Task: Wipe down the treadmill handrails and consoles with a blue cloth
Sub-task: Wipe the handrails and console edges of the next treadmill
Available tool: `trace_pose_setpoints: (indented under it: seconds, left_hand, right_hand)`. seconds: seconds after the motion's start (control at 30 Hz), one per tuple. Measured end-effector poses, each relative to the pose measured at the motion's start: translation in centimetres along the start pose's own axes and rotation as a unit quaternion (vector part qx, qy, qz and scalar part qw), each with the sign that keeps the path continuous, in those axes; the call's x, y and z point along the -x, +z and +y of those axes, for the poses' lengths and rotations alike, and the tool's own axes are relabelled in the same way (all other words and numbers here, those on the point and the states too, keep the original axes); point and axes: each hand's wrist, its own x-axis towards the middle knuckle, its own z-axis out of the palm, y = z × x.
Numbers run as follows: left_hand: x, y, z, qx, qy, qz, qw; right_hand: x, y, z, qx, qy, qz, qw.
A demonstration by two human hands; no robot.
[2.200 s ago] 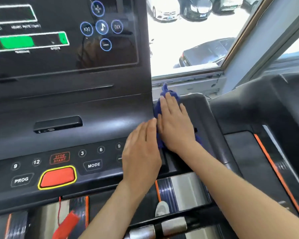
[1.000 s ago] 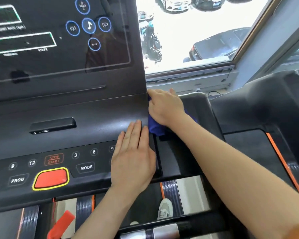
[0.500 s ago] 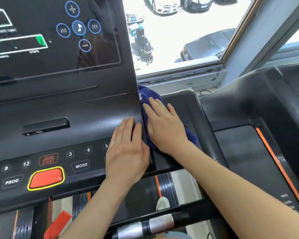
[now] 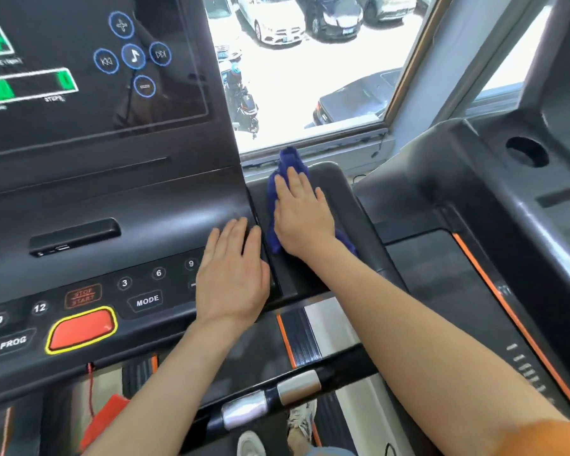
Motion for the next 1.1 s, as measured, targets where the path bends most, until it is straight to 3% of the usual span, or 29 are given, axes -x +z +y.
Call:
trace_pose_setpoints:
  seconds: [0.17,0.33,0.43,0.5,0.57,0.63,0.77,0.93,1.1]
  left_hand:
    - [1.9,0.3,2.1,-0.005,0.113,-0.041,0.993]
    - [1.6,-0.1,4.1,0.065,0.109,-0.03,0.991]
    - [1.3,-0.6,4.3,0.144,0.064,-0.028,0.987]
    - [0.8,-1.3,4.0,0.196,-0.006,-0.021,0.98]
    - [0.0,-1.5,3.5,0.169,-0.037,-0.014,0.985]
    - [-0.6,-1.2,3.2,0.101,-0.015,-0.01,0.995]
    - [-2.3,0.6,5.9,0.052,0.051,-0.048,0.996]
    - [-4.5,2.3,8.8,0.112,0.042,-0.055,0.991]
    - [-4.6,3.2,10.3,0.123,0.061,-0.027,0.99]
  right_hand:
    - [9.3,-0.8,4.7,0.033,0.009,0.011,0.999]
    - [13.5,-0.8,6.9,-0.026,0.107,0.112,0.988]
    - [11.1,0.4,3.4,-0.095,0.018,0.119,0.988]
    - [9.4,1.6,1.2,-0.132,-0.058,0.083,0.986]
    - [8.0,2.1,0.7,-0.103,-0.108,0.054,0.987]
    - [7.0,1.8,1.8,-0.044,-0.122,0.07,0.989]
    - [3.2,0.2,6.0,-0.014,-0.07,0.056,0.996]
    - [-0.9,-1.2,9.4,-0.17,-0.019,0.07,0.983]
    - [-2.7,-0.5,13.2,-0.388,0.164,0.001,0.907]
